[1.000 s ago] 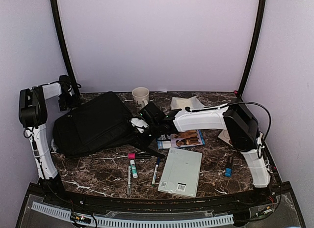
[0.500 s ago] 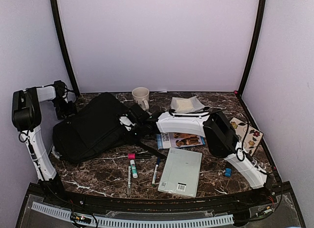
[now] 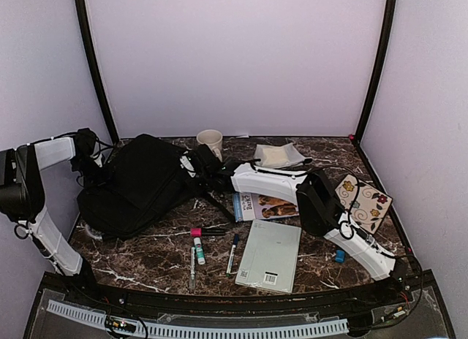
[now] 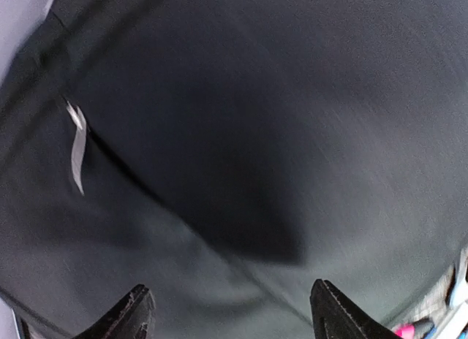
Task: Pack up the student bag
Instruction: Rotate the student bag at the center of the board.
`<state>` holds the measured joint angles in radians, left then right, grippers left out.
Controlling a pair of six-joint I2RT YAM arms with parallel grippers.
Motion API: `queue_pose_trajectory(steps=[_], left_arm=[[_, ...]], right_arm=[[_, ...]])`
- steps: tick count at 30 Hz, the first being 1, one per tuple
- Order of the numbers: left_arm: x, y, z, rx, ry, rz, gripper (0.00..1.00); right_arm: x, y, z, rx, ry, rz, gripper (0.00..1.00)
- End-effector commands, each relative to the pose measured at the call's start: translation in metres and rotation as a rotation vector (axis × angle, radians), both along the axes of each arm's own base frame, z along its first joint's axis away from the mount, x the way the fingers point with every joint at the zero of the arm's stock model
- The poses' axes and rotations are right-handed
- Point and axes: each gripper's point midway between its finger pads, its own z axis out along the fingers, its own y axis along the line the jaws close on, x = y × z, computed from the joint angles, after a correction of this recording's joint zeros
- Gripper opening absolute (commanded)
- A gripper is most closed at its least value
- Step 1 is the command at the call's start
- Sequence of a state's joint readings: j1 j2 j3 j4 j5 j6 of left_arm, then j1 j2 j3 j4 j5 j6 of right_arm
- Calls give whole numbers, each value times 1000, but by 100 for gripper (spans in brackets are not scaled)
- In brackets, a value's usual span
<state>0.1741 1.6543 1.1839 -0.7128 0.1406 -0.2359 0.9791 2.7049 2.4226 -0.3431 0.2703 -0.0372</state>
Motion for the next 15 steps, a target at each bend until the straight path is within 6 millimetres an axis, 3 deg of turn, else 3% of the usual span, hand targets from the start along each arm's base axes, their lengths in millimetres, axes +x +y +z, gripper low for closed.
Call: queue_pose_trajectory(steps=[1,6,9,10,15], left_arm=[[-21,-17,29,-23,-52,-8,75],[-5,12,65,154,-201,21,78],[10,32,60,203,-180,67,80],[15,38,58,205,-173,87,80],[44,70,46,248,-174,166,81]], right_arm=[[20,12,46,69,-156,15,58],[-7,18,80,96,-78,137,60],[-38,17,97,130,8,220,61],[-51,16,111,150,25,258,61],[-122,4,133,201,130,475,62]])
